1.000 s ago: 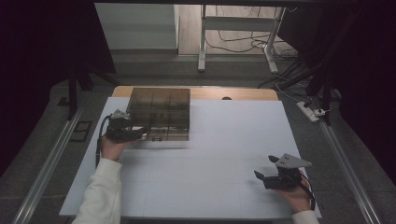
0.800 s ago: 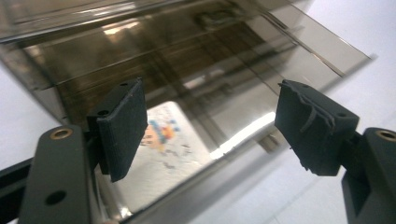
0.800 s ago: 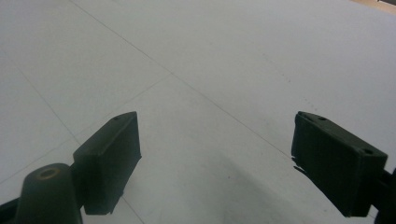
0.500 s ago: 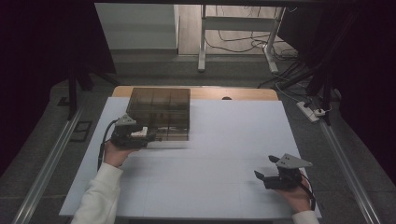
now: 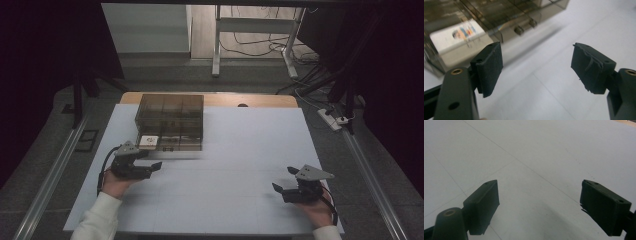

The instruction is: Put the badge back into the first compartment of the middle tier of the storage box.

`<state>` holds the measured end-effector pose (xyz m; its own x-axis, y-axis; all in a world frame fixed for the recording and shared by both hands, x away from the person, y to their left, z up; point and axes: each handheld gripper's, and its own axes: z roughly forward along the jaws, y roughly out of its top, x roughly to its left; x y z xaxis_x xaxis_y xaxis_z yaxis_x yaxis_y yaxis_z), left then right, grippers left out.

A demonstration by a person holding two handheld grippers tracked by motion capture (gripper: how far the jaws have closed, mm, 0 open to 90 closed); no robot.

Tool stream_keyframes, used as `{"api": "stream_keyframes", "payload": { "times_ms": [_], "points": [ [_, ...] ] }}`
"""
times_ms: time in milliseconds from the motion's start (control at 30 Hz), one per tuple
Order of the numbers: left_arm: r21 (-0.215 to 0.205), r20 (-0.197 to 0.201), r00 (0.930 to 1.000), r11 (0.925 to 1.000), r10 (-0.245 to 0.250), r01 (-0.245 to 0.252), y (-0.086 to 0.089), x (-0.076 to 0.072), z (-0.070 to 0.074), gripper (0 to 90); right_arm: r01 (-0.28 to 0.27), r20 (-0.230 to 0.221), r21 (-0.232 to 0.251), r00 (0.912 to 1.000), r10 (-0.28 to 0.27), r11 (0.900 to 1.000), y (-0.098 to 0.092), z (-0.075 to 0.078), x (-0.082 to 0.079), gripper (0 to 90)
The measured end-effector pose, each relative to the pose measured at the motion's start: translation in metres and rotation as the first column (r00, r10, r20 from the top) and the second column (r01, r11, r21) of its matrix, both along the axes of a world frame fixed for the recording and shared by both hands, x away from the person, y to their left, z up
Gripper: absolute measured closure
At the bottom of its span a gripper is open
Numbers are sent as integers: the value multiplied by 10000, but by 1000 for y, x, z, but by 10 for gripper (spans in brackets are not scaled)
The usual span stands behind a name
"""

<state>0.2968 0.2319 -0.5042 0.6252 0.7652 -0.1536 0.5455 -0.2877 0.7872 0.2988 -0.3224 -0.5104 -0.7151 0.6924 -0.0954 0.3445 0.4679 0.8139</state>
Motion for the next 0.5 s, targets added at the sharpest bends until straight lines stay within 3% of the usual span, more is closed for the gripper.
{"api": "stream_keyframes", "payload": {
  "times_ms": [300, 500],
  "points": [
    [258, 135, 9998, 9996, -141, 137, 5, -27, -10, 252, 74, -8, -83, 10000, -74, 9999, 0, -1, 0, 155],
    [684, 208, 9996, 9975, -176, 161, 4, -39, -13, 251, 131, -16, -94, 9999, -131, 9999, -2, -2, 1, 155]
  ]
}}
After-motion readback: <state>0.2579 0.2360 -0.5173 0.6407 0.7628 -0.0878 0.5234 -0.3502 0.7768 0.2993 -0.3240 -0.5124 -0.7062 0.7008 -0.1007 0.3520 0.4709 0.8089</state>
